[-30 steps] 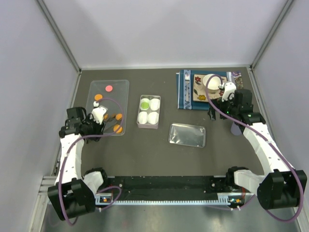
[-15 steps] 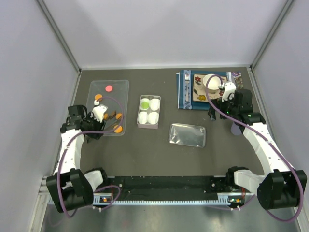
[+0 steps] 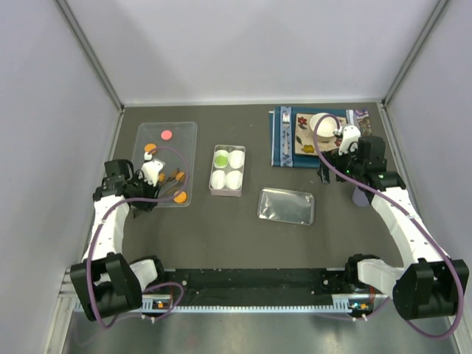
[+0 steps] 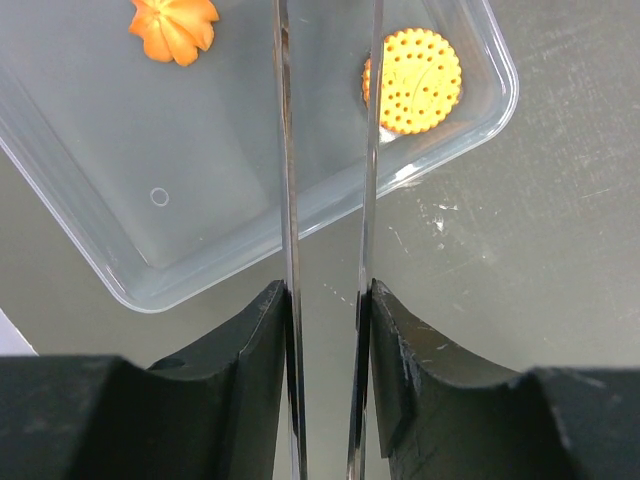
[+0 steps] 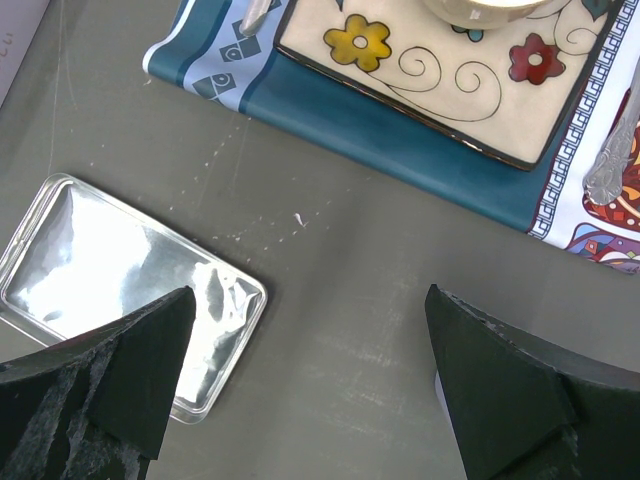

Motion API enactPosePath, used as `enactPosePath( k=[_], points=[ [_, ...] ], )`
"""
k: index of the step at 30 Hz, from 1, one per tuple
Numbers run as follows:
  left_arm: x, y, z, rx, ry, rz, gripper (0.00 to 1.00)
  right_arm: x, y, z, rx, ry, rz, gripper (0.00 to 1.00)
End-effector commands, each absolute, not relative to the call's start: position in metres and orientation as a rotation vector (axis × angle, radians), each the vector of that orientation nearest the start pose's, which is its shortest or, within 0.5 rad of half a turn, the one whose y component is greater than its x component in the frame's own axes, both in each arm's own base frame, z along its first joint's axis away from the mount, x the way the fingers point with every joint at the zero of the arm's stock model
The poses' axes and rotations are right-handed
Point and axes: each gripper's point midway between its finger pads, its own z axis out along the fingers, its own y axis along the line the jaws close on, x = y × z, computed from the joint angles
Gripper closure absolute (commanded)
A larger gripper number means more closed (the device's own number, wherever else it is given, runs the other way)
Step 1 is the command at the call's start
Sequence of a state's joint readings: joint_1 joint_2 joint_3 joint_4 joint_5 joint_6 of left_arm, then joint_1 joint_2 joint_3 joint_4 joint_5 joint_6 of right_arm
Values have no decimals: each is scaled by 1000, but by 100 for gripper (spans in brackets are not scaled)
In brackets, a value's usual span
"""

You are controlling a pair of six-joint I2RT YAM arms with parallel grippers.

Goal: Pack the cookies

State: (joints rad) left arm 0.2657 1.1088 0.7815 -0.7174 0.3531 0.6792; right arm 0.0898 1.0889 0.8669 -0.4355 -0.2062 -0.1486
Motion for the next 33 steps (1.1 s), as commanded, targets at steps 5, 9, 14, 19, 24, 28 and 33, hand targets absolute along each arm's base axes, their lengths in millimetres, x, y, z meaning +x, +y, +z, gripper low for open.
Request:
enactPosePath(
  k=[5, 9, 14, 19, 24, 28, 33],
  points=[
    [263, 31, 121, 628, 2350, -62, 73, 328, 63, 195, -394, 2106, 188, 1],
    [265, 31, 137, 594, 2316, -46, 87, 327, 63, 195, -395, 2108, 190, 1],
    [270, 27, 161, 577, 2251, -44, 100, 327, 63, 195, -395, 2109, 190, 1],
    [270, 18, 180, 558, 2203, -90, 100, 327, 64, 194, -397, 2110, 193, 1],
    [269, -7, 202, 581, 2111, -226, 100, 328, 64, 192, -396, 2117, 193, 1],
    [272, -20, 223, 573, 2065, -300, 100, 328, 64, 191, -398, 2120, 190, 1],
    [277, -32, 231, 570, 2059, -370, 100, 329, 62, 190, -397, 2123, 182, 1]
  ],
)
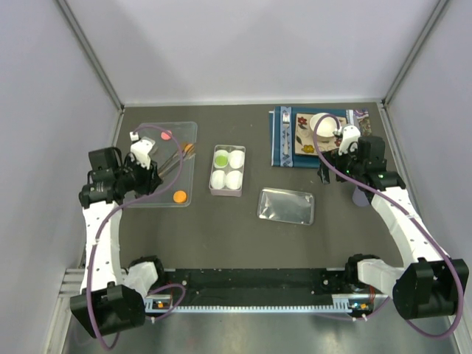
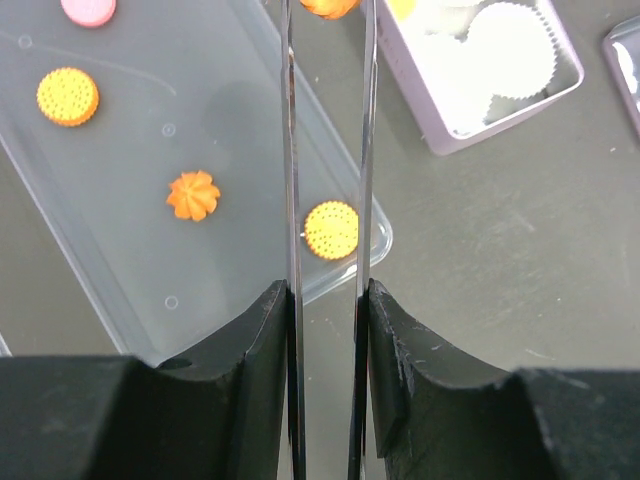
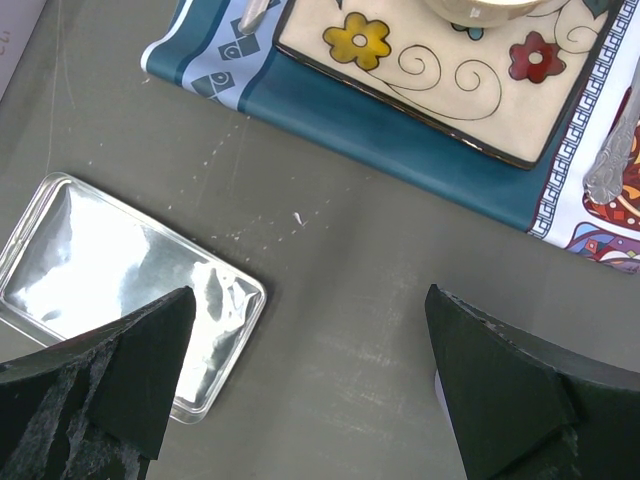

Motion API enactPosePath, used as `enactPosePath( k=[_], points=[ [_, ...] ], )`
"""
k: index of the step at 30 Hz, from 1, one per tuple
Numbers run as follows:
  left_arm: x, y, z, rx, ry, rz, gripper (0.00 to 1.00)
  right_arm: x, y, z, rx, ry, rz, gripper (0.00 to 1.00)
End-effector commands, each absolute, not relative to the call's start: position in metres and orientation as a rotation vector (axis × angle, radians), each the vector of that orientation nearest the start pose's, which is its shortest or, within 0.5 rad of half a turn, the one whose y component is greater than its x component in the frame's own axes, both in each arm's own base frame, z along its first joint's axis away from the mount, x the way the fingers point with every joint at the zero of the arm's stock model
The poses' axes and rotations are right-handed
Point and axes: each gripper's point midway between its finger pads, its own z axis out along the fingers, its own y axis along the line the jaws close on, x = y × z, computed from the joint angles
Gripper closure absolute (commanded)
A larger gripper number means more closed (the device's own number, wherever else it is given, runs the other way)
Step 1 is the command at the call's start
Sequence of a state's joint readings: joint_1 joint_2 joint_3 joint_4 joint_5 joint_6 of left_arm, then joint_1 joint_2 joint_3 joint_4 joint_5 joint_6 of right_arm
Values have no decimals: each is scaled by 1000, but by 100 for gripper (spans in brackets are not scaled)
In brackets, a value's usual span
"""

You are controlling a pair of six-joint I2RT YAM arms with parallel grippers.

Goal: Pack the cookies

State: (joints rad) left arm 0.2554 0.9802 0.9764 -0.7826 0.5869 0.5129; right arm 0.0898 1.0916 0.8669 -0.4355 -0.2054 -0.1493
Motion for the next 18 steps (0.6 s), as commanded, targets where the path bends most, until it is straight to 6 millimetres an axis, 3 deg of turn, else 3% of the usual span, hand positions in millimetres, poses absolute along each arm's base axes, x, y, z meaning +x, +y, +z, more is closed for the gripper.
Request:
enactPosePath(
  k=[1, 18],
  points=[
    [278, -37, 232, 584, 2056, -382, 100, 329, 63, 189, -398, 2126, 182, 1],
    [318, -110, 215, 702, 2093, -424, 100, 330, 59, 185, -397, 2139, 157, 1]
  ],
)
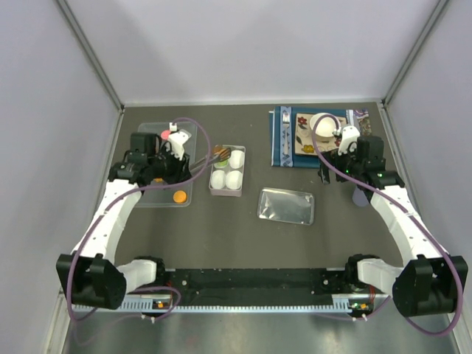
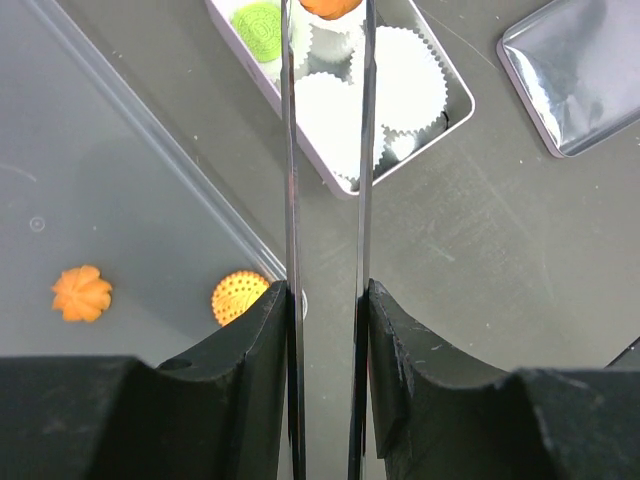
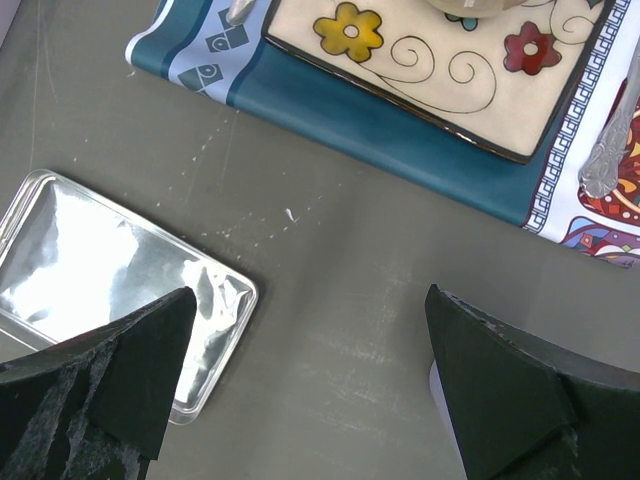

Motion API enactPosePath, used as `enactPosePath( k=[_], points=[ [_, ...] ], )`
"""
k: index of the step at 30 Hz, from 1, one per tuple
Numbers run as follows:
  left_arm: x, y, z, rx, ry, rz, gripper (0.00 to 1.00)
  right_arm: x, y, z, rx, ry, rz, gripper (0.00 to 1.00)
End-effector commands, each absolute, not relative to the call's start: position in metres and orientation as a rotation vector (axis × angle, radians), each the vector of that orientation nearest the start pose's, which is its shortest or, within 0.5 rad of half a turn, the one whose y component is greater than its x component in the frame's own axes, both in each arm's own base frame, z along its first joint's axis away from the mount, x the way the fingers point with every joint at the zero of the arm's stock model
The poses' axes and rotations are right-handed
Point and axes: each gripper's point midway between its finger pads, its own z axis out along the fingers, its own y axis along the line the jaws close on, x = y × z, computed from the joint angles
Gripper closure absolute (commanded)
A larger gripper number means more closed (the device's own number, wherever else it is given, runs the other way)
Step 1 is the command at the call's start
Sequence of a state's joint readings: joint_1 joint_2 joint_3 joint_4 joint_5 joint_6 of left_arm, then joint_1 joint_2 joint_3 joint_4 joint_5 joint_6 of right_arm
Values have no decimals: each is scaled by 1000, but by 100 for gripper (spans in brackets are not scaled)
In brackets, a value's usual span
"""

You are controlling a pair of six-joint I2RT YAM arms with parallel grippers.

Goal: Pack the cookies

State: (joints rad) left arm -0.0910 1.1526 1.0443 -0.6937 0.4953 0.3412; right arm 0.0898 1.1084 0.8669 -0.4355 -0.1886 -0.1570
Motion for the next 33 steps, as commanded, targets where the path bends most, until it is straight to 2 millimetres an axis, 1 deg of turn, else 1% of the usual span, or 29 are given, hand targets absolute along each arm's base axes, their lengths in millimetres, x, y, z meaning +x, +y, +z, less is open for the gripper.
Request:
enactPosePath(
  k=[1, 2, 4, 6, 10, 11, 13, 14, 16, 17, 23, 31, 33],
  points=[
    [322, -113, 216, 706, 2087, -423, 100, 330, 59, 185, -400, 2137, 157, 1],
    [325, -114, 210, 707, 2105, -429, 100, 331, 58, 185, -397, 2138, 155, 1],
    [330, -118, 207, 713, 2110, -430, 100, 331, 58, 184, -400, 2142, 154, 1],
    [336, -120, 201, 720, 2123, -429, 100, 331, 58, 184, -396, 2141, 152, 1],
    [346, -128, 197, 738, 2129, -436, 100, 331, 57, 183, -394, 2147, 145, 1],
    [348, -130, 192, 745, 2142, -439, 100, 331, 56, 183, -397, 2146, 141, 1],
    [352, -135, 192, 755, 2139, -438, 100, 331, 56, 182, -397, 2148, 139, 1],
    [355, -136, 188, 760, 2148, -440, 100, 331, 55, 182, -396, 2150, 136, 1],
    [357, -141, 188, 773, 2146, -443, 100, 331, 55, 181, -395, 2152, 137, 1],
    [359, -141, 184, 775, 2158, -439, 100, 331, 55, 181, -396, 2151, 136, 1],
    [365, -145, 175, 801, 2174, -421, 100, 332, 55, 179, -397, 2157, 132, 1],
    [367, -148, 162, 840, 2197, -394, 100, 332, 55, 180, -397, 2156, 134, 1],
    [367, -149, 161, 844, 2198, -389, 97, 332, 55, 180, -397, 2156, 134, 1]
  ],
)
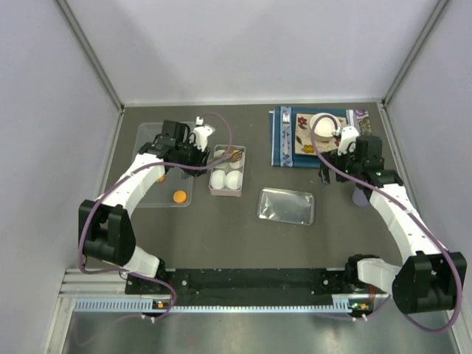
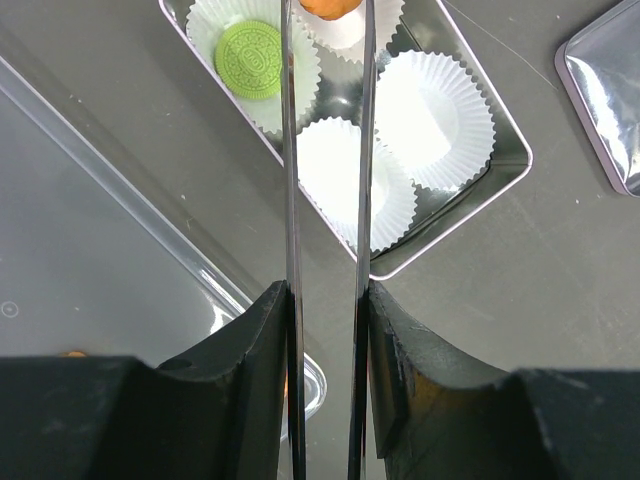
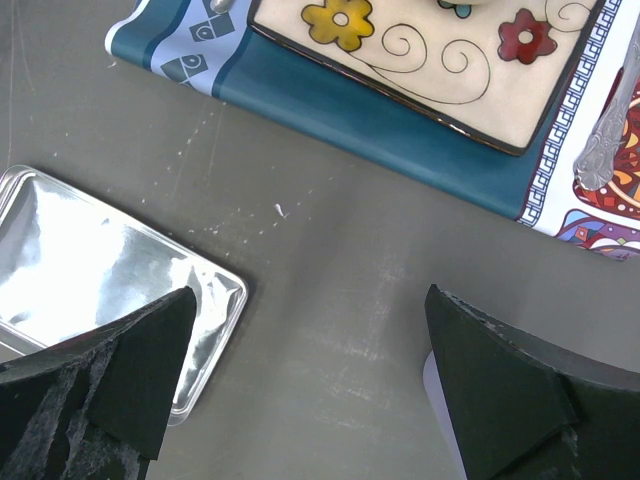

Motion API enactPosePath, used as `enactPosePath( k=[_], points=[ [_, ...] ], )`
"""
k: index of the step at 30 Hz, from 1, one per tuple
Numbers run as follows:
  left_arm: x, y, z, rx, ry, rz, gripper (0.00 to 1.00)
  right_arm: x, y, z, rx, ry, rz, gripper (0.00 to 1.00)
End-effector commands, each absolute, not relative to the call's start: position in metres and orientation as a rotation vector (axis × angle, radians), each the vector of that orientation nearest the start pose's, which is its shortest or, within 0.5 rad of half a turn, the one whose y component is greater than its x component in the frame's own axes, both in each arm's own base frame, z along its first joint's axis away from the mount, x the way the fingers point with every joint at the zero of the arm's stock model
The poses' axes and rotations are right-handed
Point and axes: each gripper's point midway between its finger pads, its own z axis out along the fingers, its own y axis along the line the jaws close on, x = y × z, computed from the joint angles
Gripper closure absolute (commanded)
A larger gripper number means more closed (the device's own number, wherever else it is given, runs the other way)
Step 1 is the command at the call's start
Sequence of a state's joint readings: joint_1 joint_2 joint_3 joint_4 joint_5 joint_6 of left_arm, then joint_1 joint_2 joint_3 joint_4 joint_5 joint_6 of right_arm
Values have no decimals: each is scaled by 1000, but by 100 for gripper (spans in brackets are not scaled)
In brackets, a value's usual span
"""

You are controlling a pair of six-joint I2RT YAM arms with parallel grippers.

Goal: Pack the cookies

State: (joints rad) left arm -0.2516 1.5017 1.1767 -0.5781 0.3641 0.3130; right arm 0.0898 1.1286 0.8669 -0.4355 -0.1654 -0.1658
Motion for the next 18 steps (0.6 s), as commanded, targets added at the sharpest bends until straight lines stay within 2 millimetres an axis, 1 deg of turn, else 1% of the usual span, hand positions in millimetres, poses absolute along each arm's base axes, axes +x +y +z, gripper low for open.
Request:
enactPosePath(
  k=[1, 2, 6, 12, 16, 18],
  points=[
    [366, -149, 160, 849, 2198, -386, 96, 332, 55, 180, -397, 2154, 134, 1],
    [366, -149, 160, 854, 2196, -385, 92, 332, 55, 180, -397, 2154, 134, 1],
    [367, -149, 159, 859, 2198, -369, 84, 332, 55, 181, -397, 2151, 133, 1],
    [369, -150, 156, 875, 2201, -355, 74, 332, 55, 182, -396, 2148, 131, 1],
    [369, -152, 156, 883, 2201, -358, 59, 332, 55, 182, -398, 2148, 132, 1],
    [368, -153, 157, 885, 2196, -362, 59, 331, 55, 183, -396, 2147, 131, 1]
  ],
)
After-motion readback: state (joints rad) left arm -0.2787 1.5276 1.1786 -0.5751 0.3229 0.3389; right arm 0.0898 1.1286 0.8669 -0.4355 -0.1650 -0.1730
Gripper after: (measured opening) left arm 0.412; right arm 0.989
